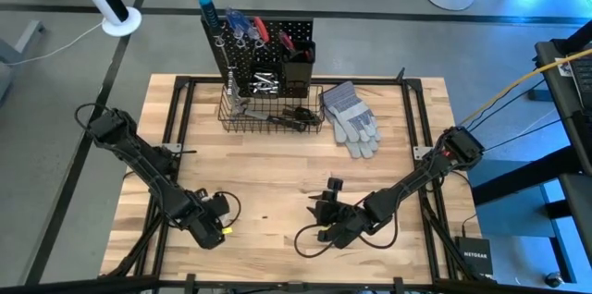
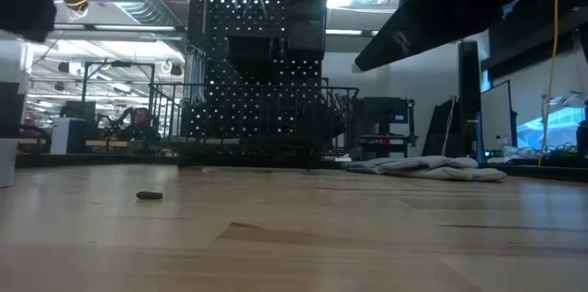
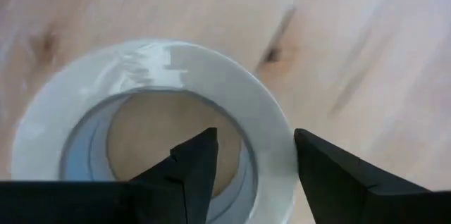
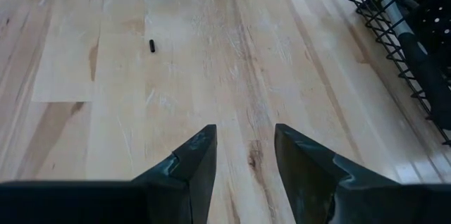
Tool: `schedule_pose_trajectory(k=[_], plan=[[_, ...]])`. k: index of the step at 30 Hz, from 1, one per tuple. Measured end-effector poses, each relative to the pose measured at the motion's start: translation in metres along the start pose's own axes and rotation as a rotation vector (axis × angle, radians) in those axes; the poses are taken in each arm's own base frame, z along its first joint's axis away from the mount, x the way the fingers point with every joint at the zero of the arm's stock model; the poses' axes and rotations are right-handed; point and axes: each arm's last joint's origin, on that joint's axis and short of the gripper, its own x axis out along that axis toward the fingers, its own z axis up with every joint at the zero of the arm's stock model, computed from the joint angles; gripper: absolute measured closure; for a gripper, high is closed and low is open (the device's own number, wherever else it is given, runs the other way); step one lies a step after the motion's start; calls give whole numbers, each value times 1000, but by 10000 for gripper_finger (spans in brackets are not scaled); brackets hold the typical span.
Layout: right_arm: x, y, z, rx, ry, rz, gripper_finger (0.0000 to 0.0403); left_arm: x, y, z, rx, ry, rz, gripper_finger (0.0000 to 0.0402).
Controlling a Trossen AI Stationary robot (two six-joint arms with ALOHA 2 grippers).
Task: Hang tools onto peg board
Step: Put the adhesive tape into the wire basket on the peg board
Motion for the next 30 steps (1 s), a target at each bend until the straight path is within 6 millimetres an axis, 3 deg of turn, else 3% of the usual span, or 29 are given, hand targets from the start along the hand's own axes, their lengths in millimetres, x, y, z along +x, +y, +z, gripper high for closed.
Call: schedule_pose_trajectory(k=[8, 13, 20, 22, 27, 30], plan=[[-1, 0, -1, -2, 6, -1, 253, 32, 3, -9, 20, 65, 90, 224], [-1, 0, -1, -5, 9, -2, 253, 35, 5, -10, 45, 79, 122, 228], [-1, 0, -1, -5, 9, -2, 253, 35, 7, -10, 113, 90, 135, 299], [-1, 0, -1, -5, 9, -2, 253, 32, 6, -9, 142, 91, 149, 325], [-1, 0, -1, -6, 10, -2, 253, 9, 2, -1, 236, 16, 247, 327], [-1, 0, -1, -6, 10, -2, 253, -12, -14, 11, 286, -113, 244, 327]])
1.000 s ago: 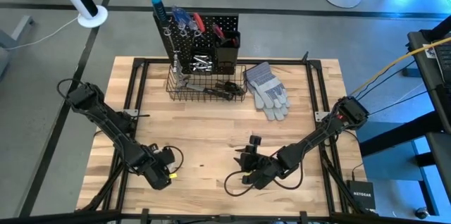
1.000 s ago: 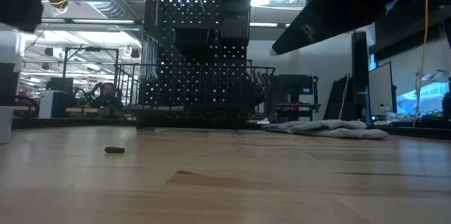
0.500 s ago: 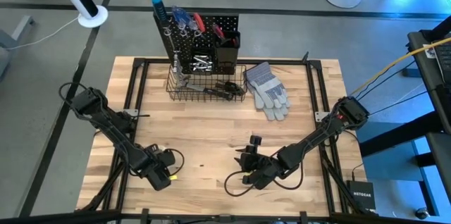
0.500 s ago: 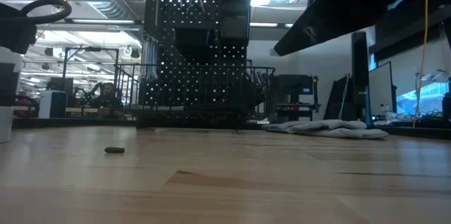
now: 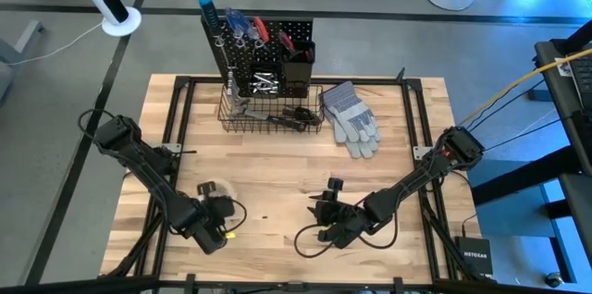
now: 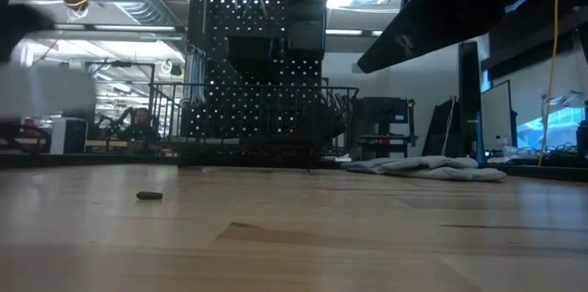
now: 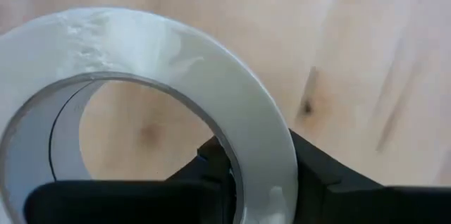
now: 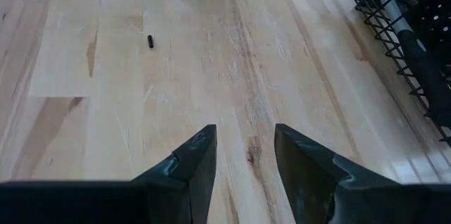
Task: Hang tools onto peg board
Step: Put the adhesive tape into the wire basket on the peg board
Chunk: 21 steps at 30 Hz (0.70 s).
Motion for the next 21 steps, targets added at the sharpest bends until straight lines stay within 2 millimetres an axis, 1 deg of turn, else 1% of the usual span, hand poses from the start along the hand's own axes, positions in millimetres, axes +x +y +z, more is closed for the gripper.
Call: schedule_pose_trajectory(k=[3, 5, 7, 11, 13, 15, 17, 19, 21], plan=[[0, 0, 0, 2, -2, 1, 253, -15, 0, 9, 83, -80, 68, 327], [0, 1, 1, 10, -6, 7, 253, -26, -7, 17, 126, -179, 52, 327], [0, 2, 3, 29, -19, 29, 253, -35, -9, 22, 200, -250, 73, 327], [0, 5, 13, 94, -90, 83, 253, -42, -13, 28, 306, -292, 70, 327], [-2, 7, 22, 104, -176, 93, 253, -45, -13, 31, 345, -293, 68, 327], [-2, 6, 34, 68, -263, 96, 253, -46, -12, 33, 364, -279, 54, 327], [-3, 6, 41, -4, -331, 98, 251, -48, -12, 37, 367, -271, 43, 327], [-4, 8, 48, -97, -404, 83, 240, -50, -12, 41, 371, -260, 23, 327], [-5, 10, 54, -212, -456, 62, 219, -50, -11, 46, 378, -241, -6, 327]])
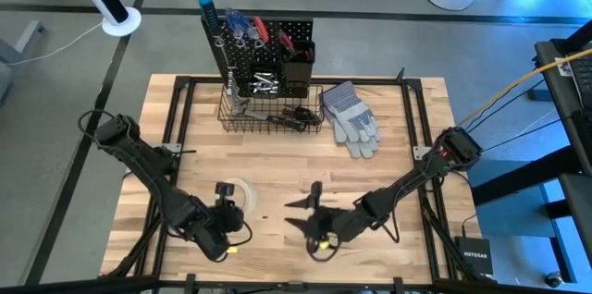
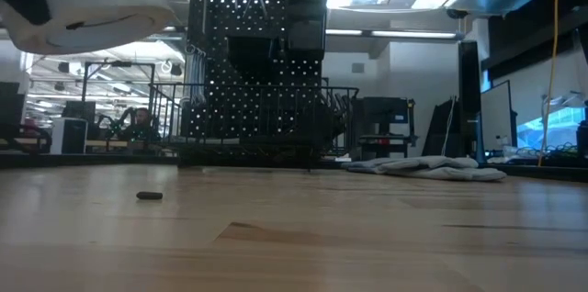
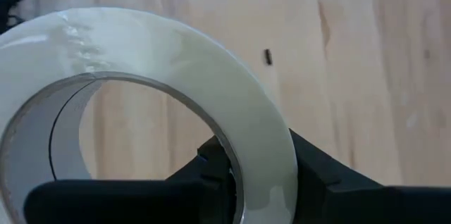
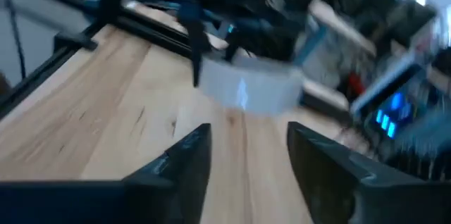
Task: Hang tools onto peg board
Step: Put the adhesive tape into the wire basket on the peg board
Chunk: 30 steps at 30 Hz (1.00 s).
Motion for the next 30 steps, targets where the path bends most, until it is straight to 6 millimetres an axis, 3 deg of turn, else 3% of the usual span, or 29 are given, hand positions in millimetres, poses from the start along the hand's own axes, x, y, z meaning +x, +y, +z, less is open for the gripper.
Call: schedule_pose_trajectory(k=[6, 11, 14, 21, 30], plan=[[19, 6, 21, -369, -43, 8, 141, -4, 13, 17, 4, -31, -192, 327], [36, 12, 33, -697, -20, 9, 112, -14, 37, 30, -44, -92, -362, 327], [45, 7, 44, -726, -6, -4, 110, -20, 48, 36, -69, -131, -451, 327], [59, 0, 49, -760, 21, 51, 110, -19, 56, 40, -66, -141, -522, 327], [62, -2, 40, -789, 89, 104, 110, -19, 57, 43, -62, -161, -545, 327]])
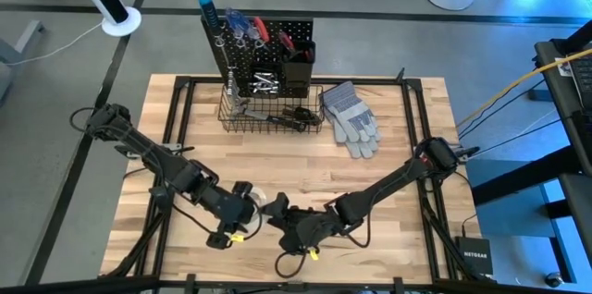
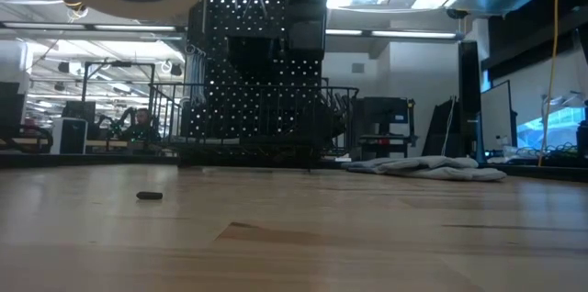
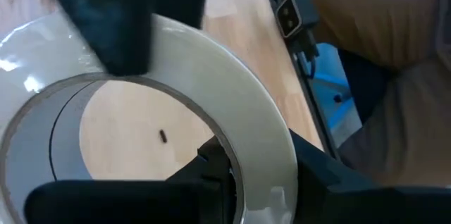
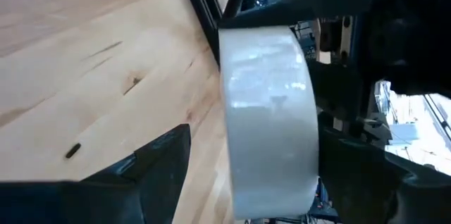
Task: Hang tools onto peg board
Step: Put the adhesive tape into the wire basket on the peg board
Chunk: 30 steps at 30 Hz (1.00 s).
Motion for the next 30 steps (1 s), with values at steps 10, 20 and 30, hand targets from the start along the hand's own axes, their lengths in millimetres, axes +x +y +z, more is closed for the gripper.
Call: schedule_pose_trajectory(k=[10, 20, 30], plan=[[8, -7, -8, 21, -38, 17, 182, 0, 1, 2, -1, -9, -19, 325], [4, -6, -5, 33, 37, -44, 229, -15, 13, 2, -28, 23, 25, 268], [-13, -42, -12, 212, 161, -225, 229, -100, 13, -10, -97, -256, 285, 251]])
